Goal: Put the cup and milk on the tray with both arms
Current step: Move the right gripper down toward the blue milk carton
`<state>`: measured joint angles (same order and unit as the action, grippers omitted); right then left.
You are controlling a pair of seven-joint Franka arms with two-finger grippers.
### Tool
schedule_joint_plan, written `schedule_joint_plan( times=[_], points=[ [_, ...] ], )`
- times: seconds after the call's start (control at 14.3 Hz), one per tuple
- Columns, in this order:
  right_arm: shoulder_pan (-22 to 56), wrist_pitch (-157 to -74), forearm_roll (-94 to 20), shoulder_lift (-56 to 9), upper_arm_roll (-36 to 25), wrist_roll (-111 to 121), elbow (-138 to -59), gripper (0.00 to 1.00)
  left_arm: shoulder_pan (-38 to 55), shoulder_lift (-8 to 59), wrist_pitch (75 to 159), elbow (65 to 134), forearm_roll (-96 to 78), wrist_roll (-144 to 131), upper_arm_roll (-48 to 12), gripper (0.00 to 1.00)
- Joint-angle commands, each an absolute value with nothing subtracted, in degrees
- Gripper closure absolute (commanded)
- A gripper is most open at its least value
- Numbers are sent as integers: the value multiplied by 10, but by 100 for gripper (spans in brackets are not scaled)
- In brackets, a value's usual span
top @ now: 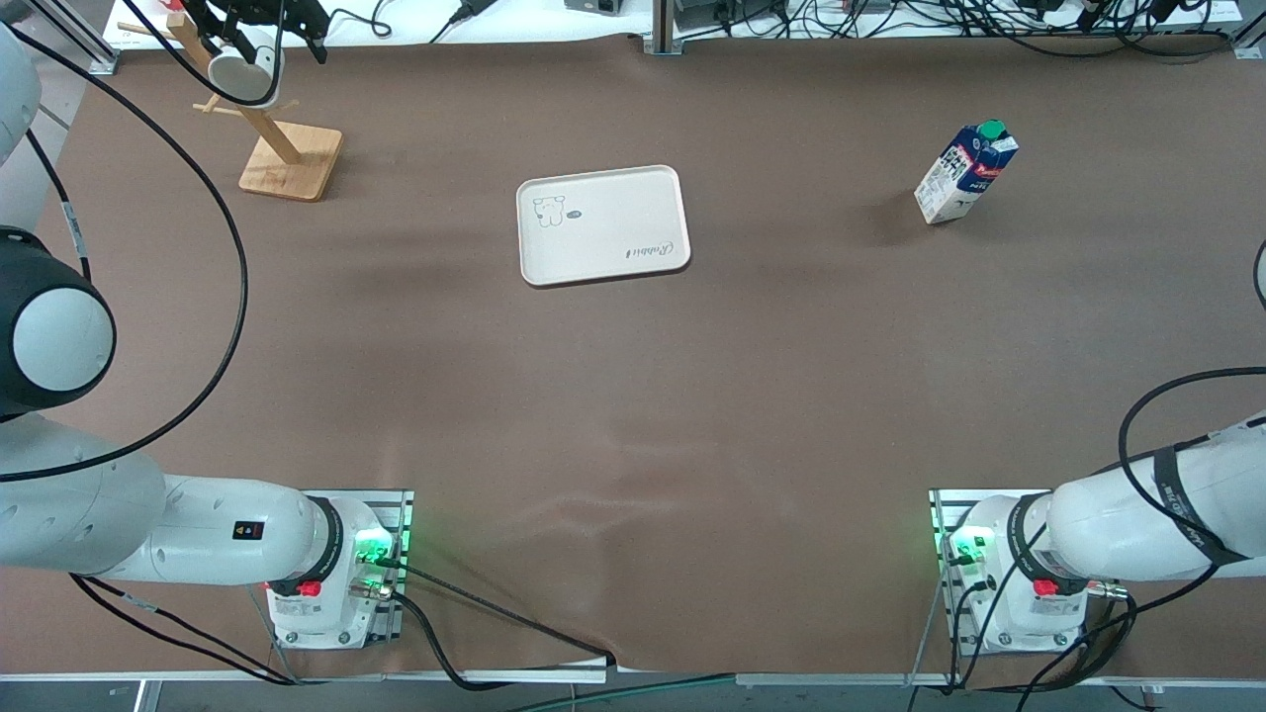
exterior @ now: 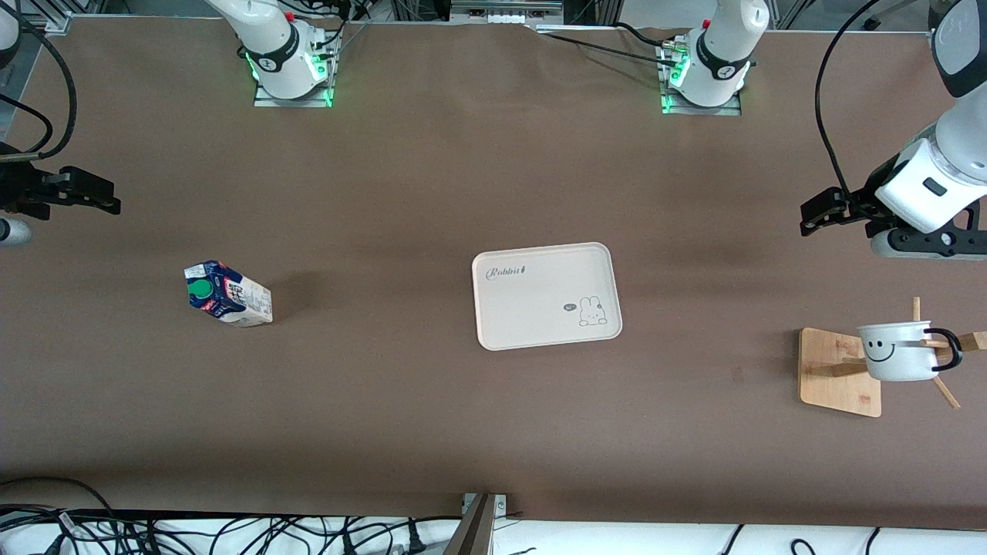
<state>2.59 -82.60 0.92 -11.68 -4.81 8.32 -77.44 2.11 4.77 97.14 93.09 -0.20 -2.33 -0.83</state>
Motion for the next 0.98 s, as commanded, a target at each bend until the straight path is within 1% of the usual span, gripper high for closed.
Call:
schedule_joint_plan(
  times=[0.0,0.91],
  points=[
    [24,-824,1,-113,-48,80,-773,0,21,43,977,933,-5,-31,-8,0],
    [24,-816,-26,-113,-50,85,-767,0,19,46,978,926,-4,-31,-9,0]
  ],
)
